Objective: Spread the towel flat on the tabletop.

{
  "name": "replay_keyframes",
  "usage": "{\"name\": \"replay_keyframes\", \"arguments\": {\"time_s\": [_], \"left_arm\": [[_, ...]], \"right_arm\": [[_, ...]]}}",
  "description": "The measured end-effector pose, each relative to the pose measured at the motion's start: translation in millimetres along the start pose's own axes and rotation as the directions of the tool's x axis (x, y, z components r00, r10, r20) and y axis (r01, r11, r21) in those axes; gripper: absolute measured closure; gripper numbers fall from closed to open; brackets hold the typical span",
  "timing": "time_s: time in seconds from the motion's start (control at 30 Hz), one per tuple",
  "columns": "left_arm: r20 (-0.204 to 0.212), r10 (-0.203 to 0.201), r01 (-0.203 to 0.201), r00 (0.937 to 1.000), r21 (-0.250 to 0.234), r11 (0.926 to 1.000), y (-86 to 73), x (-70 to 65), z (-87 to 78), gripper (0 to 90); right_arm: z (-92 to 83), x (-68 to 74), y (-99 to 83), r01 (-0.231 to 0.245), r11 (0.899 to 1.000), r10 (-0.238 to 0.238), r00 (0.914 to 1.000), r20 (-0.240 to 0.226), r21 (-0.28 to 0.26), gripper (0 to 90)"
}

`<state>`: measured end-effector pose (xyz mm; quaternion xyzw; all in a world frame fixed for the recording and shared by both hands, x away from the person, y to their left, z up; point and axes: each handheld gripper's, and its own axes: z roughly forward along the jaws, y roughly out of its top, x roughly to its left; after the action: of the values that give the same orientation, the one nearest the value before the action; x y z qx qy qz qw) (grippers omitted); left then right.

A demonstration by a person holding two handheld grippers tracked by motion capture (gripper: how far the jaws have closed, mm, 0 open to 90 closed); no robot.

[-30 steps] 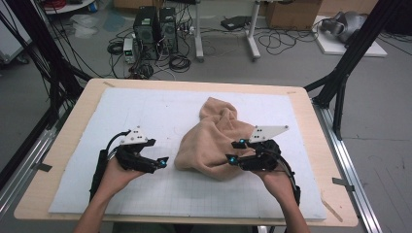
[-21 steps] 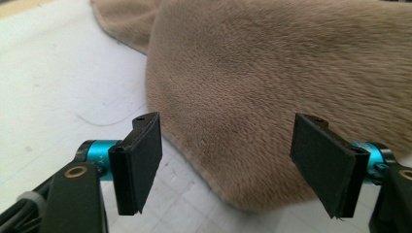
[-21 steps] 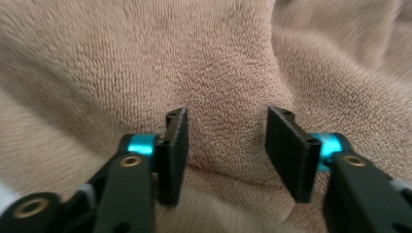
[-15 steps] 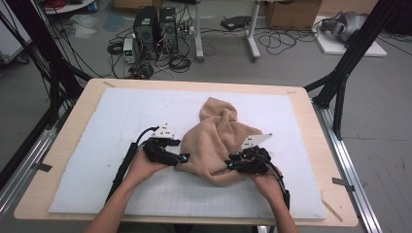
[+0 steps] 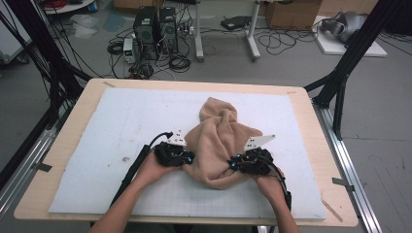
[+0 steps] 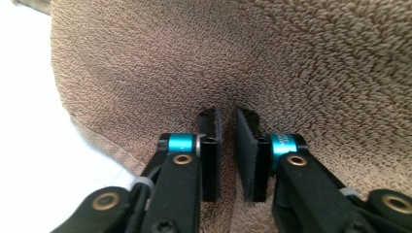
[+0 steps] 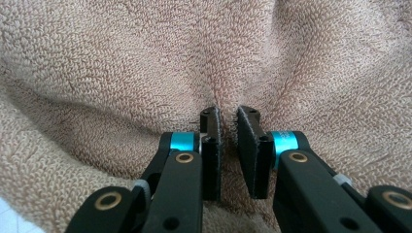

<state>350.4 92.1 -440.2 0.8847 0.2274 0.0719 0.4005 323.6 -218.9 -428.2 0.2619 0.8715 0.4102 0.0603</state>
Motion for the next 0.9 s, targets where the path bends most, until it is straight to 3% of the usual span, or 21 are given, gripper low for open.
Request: {"name": "replay_keyframes", "arguments": {"time_s": [0.33, 0.63, 0.9], "left_arm": [[-0.02, 0.018, -0.018, 0.9996, 0.006, 0.9998, -0.9, -1.5, -10.7, 87.8], [-0.049, 0.017, -0.019, 0.9986, -0.037, 0.9991, -11.7, -3.9, -47.6, 89.4], [-0.029, 0.022, -0.024, 0.9993, -0.059, 0.998, -14.3, -5.1, -58.7, 89.3]], "right_arm": [[-8.2, 0.9, 0.2, -0.004, 1.0, 0.004, 1.0, -0.002, -0.019, 80.9], [-22.6, 5.6, 1.1, 0.019, 0.998, -0.019, 0.9998, 0.004, -0.054, 81.1], [-27.1, 15.5, -0.9, 0.043, 0.998, -0.043, 0.9991, -0.003, -0.051, 81.6]]}}
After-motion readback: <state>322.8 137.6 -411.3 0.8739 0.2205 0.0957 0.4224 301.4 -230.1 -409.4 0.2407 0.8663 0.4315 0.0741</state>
